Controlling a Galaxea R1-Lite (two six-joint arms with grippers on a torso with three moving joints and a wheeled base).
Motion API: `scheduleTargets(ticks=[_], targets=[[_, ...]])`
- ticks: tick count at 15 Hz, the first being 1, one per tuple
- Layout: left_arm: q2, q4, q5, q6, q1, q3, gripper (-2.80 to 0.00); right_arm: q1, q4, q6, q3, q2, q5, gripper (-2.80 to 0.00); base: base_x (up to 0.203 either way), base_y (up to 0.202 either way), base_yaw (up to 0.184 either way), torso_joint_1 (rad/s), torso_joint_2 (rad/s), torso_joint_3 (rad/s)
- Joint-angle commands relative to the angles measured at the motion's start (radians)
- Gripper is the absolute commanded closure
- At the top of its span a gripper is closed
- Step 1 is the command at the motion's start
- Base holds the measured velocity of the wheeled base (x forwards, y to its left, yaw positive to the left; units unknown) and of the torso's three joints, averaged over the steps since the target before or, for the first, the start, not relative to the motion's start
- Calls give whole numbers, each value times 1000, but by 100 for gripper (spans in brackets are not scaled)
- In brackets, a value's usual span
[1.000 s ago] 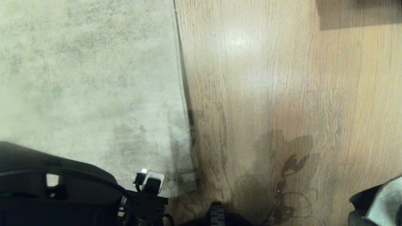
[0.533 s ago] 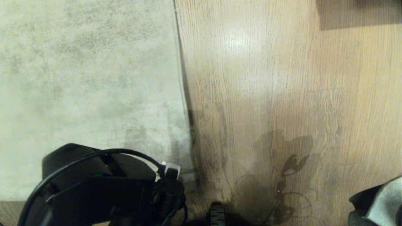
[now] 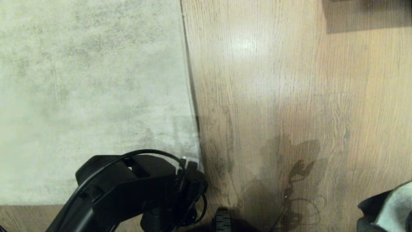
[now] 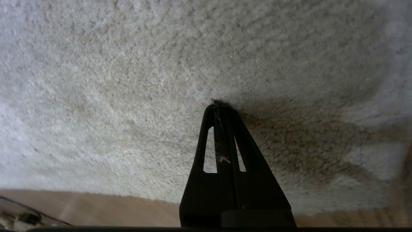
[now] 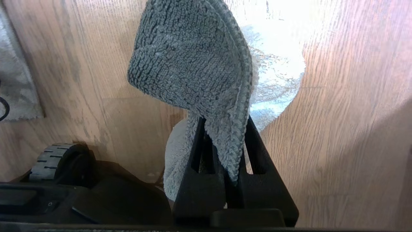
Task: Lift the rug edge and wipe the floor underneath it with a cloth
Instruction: Lay down the carpet
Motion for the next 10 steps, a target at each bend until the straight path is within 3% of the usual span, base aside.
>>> scheduleTargets(ticks=[1, 5, 10], targets=[[19, -47, -50, 11, 4, -145, 0, 1, 0, 0, 0, 1, 0, 0, 0, 0, 0, 0, 0, 0], [-32, -81, -50, 19, -8, -150, 0, 1, 0, 0, 0, 1, 0, 0, 0, 0, 0, 0, 0, 0], [-227, -75, -63, 51, -10, -134, 0, 1, 0, -1, 0, 1, 0, 0, 0, 0, 0, 0, 0, 0]])
